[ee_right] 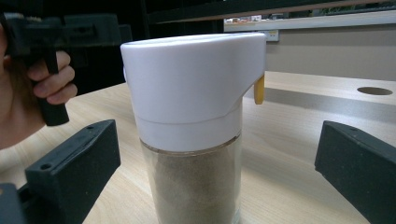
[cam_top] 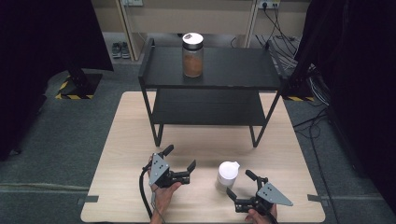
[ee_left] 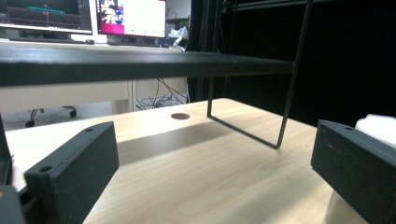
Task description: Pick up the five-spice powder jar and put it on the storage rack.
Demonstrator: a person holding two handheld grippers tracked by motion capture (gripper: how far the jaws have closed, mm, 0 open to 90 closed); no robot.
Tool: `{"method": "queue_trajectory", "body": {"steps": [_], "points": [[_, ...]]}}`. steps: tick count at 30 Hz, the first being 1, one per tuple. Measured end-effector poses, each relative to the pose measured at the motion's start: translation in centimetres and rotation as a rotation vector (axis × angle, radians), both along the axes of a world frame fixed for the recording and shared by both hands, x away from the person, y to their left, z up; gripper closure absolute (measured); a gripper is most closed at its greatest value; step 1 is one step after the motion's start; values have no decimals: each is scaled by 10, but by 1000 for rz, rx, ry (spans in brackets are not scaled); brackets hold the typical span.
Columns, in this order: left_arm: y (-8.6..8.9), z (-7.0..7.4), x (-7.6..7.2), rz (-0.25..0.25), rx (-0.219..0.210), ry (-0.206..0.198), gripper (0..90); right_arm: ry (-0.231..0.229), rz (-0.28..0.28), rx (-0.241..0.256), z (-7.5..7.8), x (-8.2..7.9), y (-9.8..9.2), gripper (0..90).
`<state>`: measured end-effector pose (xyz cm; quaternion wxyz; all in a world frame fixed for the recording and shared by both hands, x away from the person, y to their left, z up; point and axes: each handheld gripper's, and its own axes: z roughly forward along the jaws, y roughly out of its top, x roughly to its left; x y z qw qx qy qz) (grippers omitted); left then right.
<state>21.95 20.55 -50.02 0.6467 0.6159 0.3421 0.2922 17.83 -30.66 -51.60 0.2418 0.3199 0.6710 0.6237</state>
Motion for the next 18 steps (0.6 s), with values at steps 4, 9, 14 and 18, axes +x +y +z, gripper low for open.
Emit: {"method": "queue_trajectory", "body": {"steps": [4, 9, 14, 18], "points": [[0, -8, -3, 10, -8, 14, 1, -1, 1, -2, 0, 0, 0, 4], [2, -15, -8, 19, -7, 32, 1, 0, 0, 0, 0, 0, 0, 4], [2, -20, -13, 30, 0, 39, 1, 1, 1, -1, 0, 0, 0, 4], [1, -21, -15, 34, 4, 39, 1, 1, 1, -2, 0, 0, 0, 4]]}}
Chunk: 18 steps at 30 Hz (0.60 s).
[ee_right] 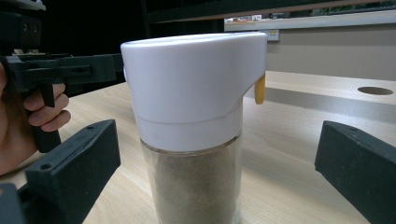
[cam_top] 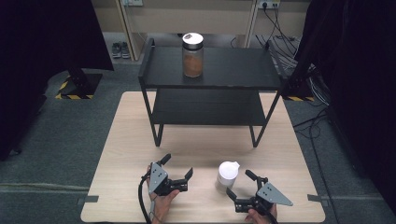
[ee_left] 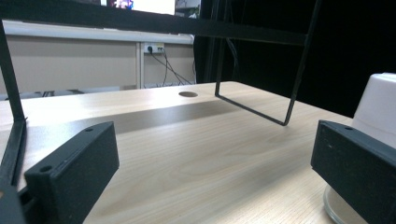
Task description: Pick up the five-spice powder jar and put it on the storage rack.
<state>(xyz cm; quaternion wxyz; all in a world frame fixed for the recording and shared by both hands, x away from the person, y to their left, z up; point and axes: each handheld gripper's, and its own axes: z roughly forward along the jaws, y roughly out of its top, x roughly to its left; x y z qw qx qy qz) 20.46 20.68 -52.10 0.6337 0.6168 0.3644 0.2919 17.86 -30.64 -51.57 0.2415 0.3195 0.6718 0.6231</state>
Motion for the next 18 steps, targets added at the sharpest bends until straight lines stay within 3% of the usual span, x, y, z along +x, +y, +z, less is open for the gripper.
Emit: {"method": "queue_trajectory", "body": {"steps": [9, 13, 18], "points": [[2, -2, -8, 4, 4, 14, 9, -2, 1, -1, 0, 0, 0, 4], [4, -4, -12, 2, 2, 40, 9, -2, 1, -1, 0, 0, 0, 4], [7, -6, -15, -6, -11, 36, 8, -2, 1, -2, 0, 0, 0, 4]]}}
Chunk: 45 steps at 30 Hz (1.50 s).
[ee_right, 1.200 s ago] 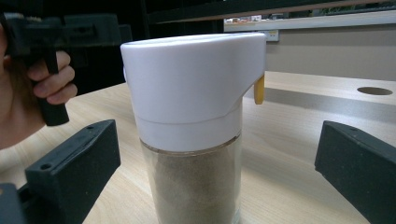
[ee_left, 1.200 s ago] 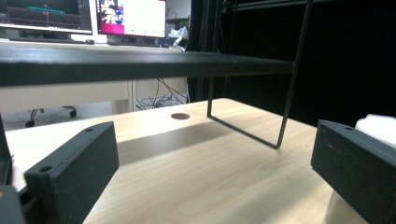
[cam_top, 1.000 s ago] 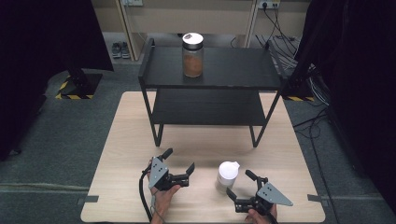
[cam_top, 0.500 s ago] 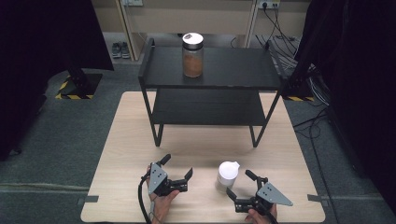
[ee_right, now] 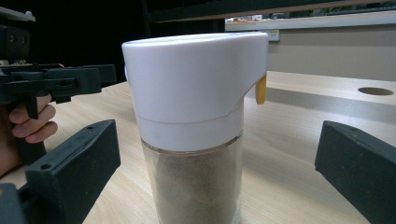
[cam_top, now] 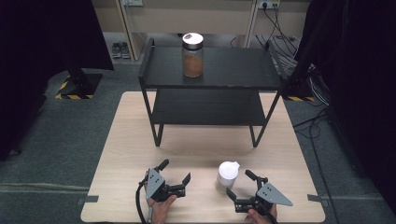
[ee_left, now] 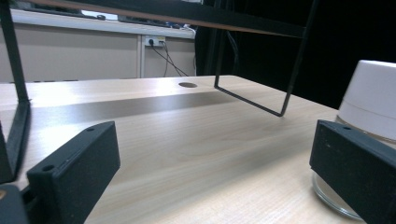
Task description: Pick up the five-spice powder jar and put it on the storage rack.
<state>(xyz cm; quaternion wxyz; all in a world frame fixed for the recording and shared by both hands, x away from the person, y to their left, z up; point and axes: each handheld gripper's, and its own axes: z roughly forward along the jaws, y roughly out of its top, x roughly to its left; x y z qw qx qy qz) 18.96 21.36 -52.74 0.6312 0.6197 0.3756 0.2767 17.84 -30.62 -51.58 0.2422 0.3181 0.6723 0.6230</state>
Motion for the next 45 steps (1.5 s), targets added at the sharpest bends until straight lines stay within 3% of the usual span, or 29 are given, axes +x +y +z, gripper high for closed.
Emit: {"method": "queue_trajectory", "body": {"steps": [14, 45], "points": [[-3, 4, -2, -22, 51, 10, 13, 3, 4, 4, 0, 1, -1, 4], [-1, 3, -1, -28, 36, 12, 10, 7, -1, 14, -1, 1, -1, 4]]}}
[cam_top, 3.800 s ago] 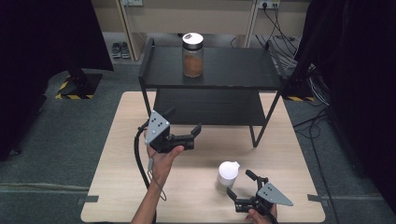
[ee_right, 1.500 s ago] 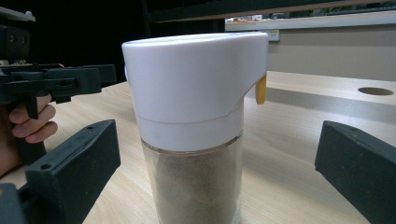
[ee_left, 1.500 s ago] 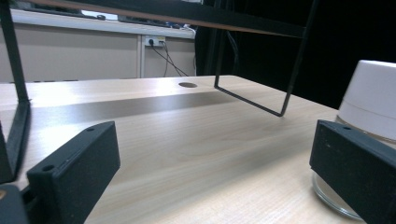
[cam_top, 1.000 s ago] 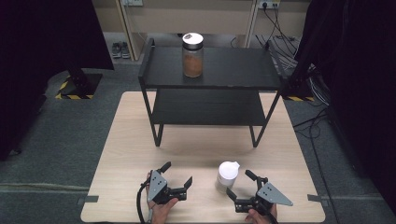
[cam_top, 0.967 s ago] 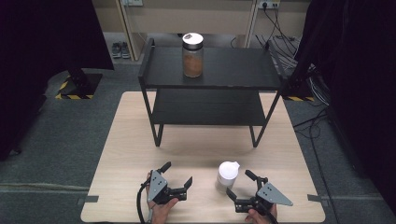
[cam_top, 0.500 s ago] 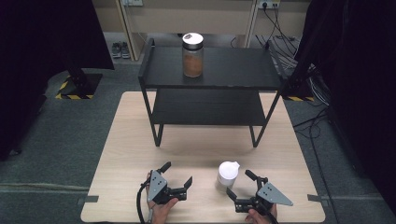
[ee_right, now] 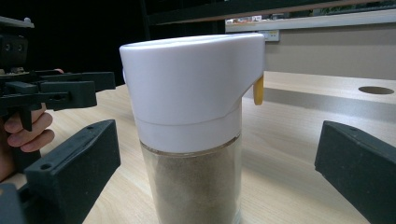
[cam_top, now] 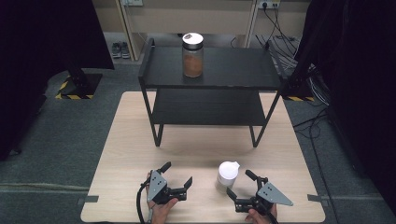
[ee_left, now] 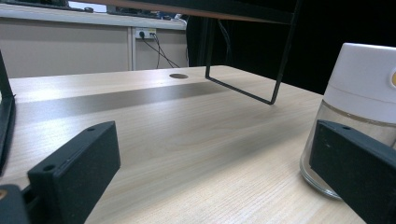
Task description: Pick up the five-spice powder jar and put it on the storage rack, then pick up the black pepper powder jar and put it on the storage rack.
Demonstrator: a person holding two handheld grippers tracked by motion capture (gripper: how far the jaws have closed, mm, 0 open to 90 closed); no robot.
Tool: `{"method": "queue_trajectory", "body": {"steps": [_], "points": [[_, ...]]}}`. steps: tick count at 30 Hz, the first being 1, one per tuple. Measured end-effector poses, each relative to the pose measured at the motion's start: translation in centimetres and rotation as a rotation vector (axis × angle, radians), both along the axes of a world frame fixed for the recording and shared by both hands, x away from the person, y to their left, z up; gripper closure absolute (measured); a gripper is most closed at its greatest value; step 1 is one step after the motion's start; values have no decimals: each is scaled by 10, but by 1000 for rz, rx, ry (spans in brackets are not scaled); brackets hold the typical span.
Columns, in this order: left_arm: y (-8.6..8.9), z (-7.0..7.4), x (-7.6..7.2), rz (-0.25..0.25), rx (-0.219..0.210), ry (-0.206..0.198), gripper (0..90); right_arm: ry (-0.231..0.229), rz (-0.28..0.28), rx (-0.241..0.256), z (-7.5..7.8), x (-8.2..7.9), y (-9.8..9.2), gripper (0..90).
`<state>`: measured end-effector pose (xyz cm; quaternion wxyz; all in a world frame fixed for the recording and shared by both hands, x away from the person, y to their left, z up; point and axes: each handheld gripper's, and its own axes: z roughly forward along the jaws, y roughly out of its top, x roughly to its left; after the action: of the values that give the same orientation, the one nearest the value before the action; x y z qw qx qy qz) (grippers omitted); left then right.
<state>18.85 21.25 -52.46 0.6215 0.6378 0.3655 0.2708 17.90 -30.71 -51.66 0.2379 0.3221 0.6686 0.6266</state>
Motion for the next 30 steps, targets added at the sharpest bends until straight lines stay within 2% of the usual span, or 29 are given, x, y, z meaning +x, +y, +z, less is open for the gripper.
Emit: {"method": "queue_trajectory", "body": {"steps": [17, 23, 30], "points": [[0, 0, 0, 1, -1, 2, 11, -1, -1, 1, 0, 0, 0, 4], [1, -2, -1, 2, -17, 0, 11, -5, -1, -6, 0, 0, 1, 4], [1, -2, -1, 2, -17, 0, 11, -9, -4, -10, 0, 0, 2, 4]]}}
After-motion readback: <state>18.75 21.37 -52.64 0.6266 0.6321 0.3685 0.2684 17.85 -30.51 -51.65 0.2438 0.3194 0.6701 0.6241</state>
